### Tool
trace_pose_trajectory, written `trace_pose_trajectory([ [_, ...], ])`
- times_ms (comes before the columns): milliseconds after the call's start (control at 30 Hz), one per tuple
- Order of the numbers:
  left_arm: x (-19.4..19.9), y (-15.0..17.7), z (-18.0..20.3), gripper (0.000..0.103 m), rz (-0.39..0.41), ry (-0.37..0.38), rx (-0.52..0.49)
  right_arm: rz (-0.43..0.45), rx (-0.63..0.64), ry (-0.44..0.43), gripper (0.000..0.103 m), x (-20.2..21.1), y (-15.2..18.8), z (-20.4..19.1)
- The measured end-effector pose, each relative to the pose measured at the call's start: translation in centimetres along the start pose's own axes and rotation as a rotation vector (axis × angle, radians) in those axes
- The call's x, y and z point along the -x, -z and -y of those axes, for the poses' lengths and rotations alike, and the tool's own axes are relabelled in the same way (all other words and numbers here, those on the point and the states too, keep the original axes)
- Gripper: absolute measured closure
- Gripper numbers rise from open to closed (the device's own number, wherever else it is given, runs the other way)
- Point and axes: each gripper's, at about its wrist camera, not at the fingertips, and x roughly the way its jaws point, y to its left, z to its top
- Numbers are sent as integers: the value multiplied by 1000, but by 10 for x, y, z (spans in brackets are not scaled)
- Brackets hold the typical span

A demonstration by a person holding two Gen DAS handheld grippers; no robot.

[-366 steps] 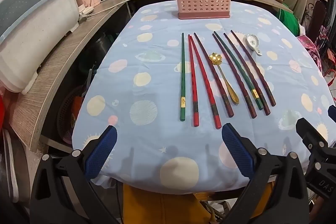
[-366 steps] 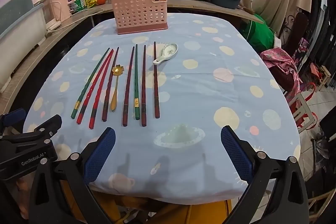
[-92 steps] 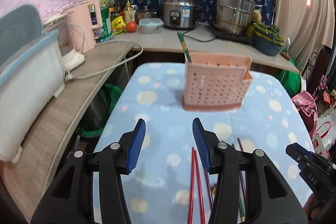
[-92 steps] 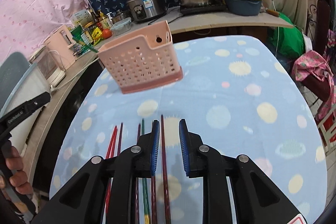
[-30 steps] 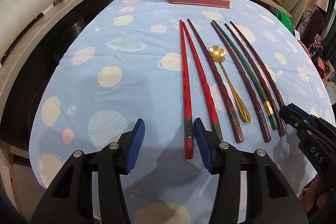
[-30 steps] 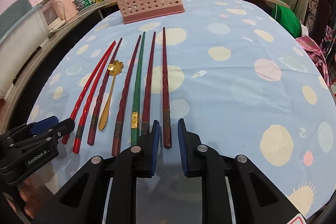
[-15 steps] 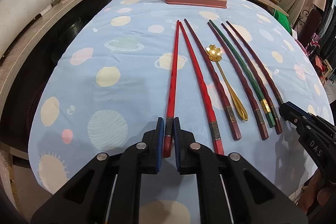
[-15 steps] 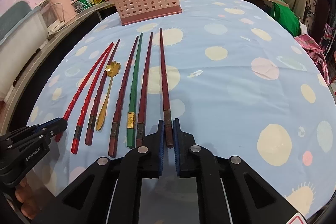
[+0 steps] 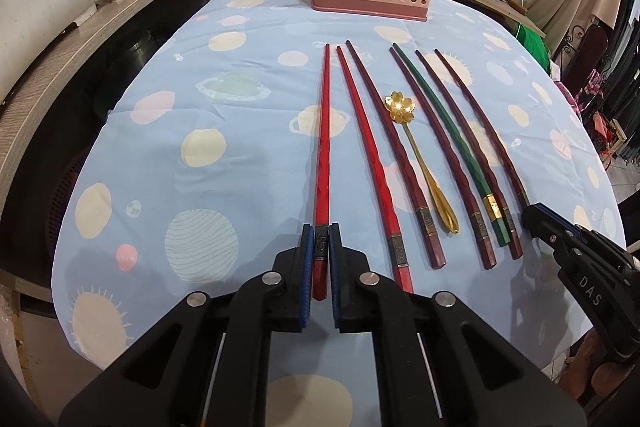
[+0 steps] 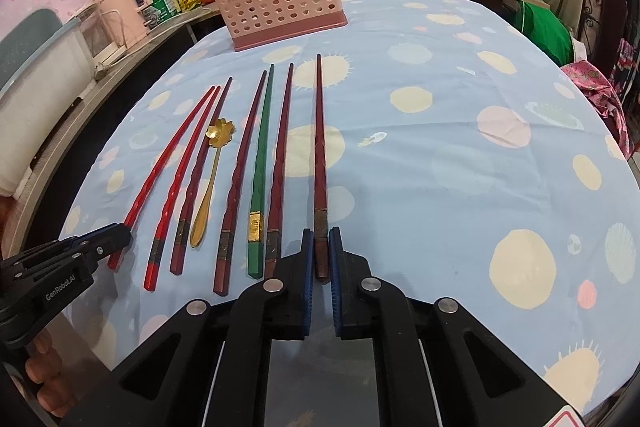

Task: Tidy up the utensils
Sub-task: 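Grasp a red chopstick with the left tool while the right tool grasps a dark-red chopstick, then lift the red chopstick with the left tool while the right tool carries the dark-red chopstick to the basket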

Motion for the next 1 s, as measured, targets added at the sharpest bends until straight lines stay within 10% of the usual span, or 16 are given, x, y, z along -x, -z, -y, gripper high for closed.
trace_pose_trajectory([
  [1000,100,-86,-8,96,208,51,79,219,-65,-57,95,96,-90,12],
])
